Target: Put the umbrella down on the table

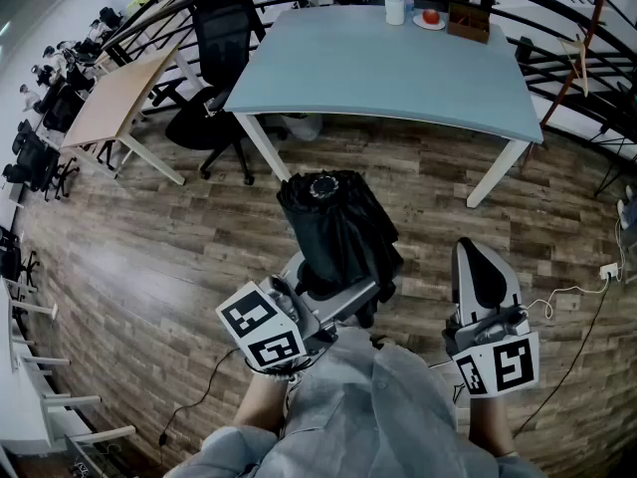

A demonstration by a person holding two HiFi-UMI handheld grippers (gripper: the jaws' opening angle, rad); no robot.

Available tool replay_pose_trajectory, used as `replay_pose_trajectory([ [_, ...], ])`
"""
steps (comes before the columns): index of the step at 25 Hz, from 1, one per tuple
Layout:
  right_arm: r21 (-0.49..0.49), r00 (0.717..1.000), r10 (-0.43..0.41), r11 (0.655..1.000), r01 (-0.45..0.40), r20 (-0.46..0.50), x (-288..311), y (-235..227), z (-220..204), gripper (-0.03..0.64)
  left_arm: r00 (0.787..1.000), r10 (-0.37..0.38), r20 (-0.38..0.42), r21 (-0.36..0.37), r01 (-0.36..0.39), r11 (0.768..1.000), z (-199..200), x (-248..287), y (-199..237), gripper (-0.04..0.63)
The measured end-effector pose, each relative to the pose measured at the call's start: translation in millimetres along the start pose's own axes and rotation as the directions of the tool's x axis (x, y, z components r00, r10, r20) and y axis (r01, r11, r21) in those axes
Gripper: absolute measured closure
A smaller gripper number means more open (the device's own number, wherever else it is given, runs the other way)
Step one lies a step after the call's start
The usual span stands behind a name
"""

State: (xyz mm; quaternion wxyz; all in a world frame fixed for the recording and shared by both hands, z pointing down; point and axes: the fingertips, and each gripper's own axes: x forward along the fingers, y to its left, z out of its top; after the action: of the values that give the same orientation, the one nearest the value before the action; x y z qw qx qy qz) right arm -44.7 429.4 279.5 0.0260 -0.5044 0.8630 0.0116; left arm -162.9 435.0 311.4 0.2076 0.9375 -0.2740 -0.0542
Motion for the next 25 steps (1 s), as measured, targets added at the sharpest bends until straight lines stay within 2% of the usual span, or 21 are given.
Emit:
replay_pose_trajectory([
  [25, 0.033, 1.000, -0.016, 0.999, 0.016, 0.007, -29, -24, -2, 0.621, 1.000, 0.004, 0.004, 0.010, -0.004, 1.000, -6, 17, -21, 0.330],
])
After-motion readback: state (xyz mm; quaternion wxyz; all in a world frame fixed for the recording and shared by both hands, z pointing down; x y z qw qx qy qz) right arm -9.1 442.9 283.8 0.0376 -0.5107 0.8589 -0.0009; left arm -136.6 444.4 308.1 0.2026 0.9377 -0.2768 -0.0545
